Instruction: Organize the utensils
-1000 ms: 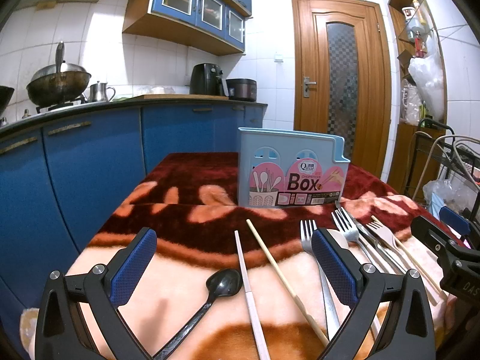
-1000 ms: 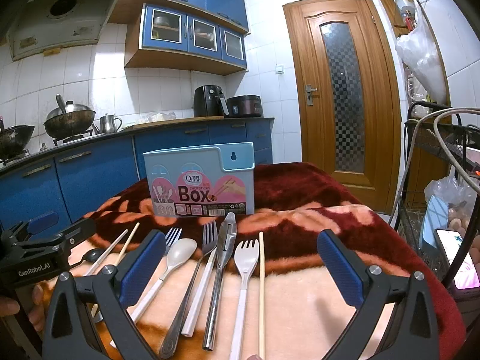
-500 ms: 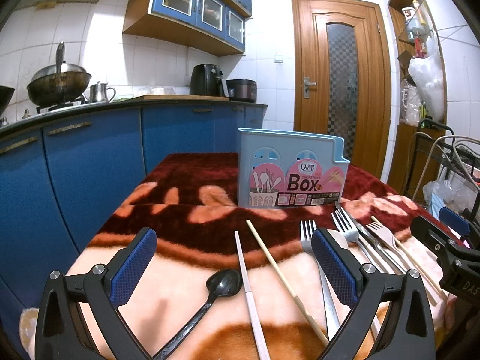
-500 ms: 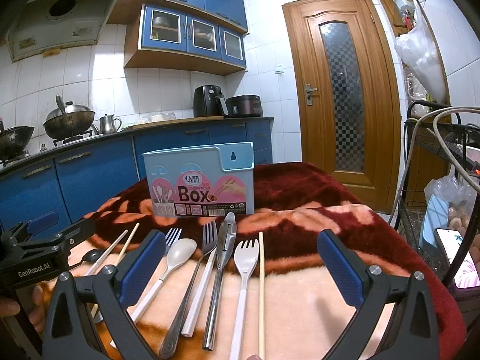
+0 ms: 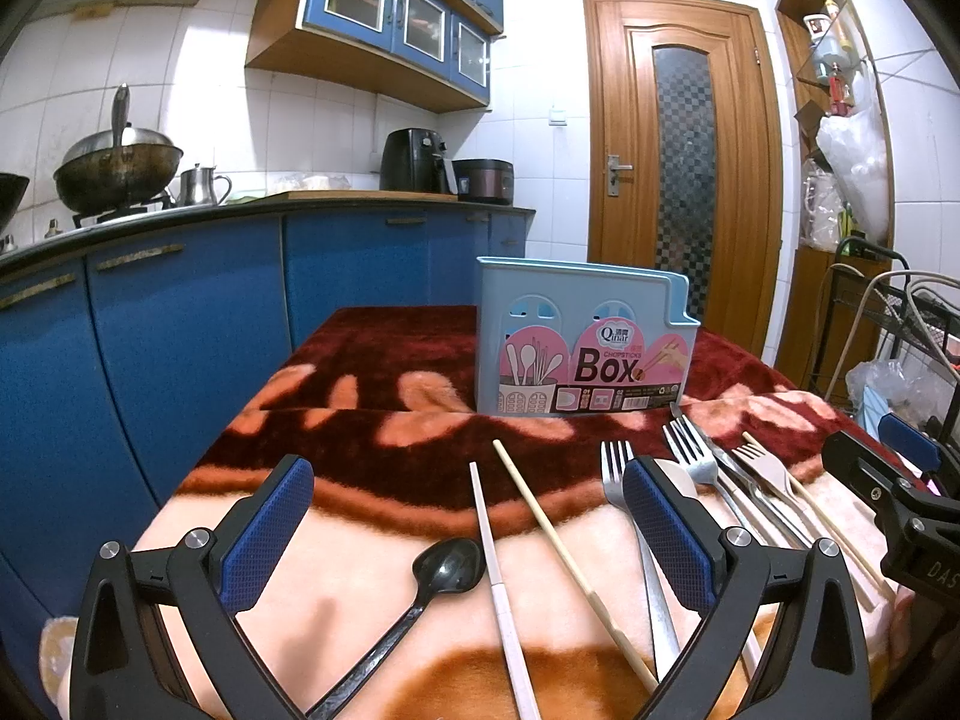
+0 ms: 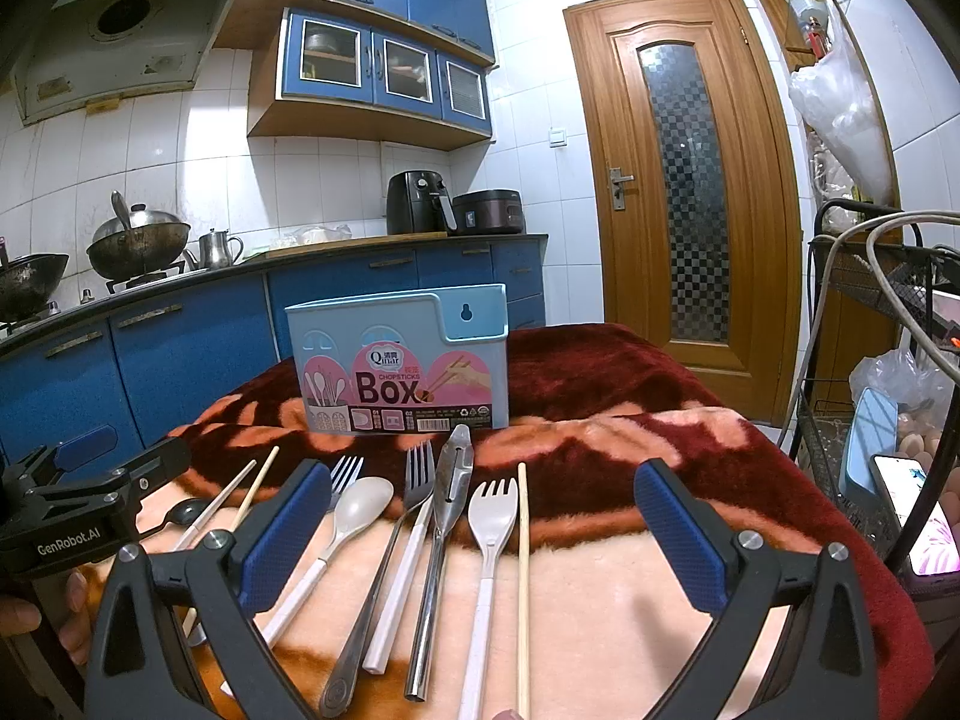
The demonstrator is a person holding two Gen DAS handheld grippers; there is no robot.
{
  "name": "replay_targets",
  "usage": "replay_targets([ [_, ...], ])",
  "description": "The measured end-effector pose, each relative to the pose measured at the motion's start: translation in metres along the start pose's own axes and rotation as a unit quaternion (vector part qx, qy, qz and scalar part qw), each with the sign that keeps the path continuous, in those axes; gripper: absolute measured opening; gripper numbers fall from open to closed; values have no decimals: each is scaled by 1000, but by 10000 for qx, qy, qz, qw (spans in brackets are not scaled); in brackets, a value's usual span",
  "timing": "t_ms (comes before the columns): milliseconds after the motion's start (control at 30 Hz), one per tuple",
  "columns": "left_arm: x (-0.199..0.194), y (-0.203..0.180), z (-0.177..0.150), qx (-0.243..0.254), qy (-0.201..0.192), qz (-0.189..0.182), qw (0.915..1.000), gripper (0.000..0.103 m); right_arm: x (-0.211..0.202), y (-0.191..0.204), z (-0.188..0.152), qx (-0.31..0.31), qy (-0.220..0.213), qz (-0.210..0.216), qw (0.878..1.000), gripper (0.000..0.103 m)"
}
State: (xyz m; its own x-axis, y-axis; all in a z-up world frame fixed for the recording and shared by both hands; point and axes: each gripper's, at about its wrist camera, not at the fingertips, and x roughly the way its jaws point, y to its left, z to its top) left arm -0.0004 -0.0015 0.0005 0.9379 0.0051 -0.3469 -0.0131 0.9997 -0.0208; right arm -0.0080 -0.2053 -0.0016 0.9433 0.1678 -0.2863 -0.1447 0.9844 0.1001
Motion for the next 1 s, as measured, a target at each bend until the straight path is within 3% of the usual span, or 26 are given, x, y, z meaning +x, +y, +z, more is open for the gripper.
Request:
replay_targets([
  [1000,0,3,1,-18,-19,13,10000,102,-2,-2,1,36,46,2,10000,103],
])
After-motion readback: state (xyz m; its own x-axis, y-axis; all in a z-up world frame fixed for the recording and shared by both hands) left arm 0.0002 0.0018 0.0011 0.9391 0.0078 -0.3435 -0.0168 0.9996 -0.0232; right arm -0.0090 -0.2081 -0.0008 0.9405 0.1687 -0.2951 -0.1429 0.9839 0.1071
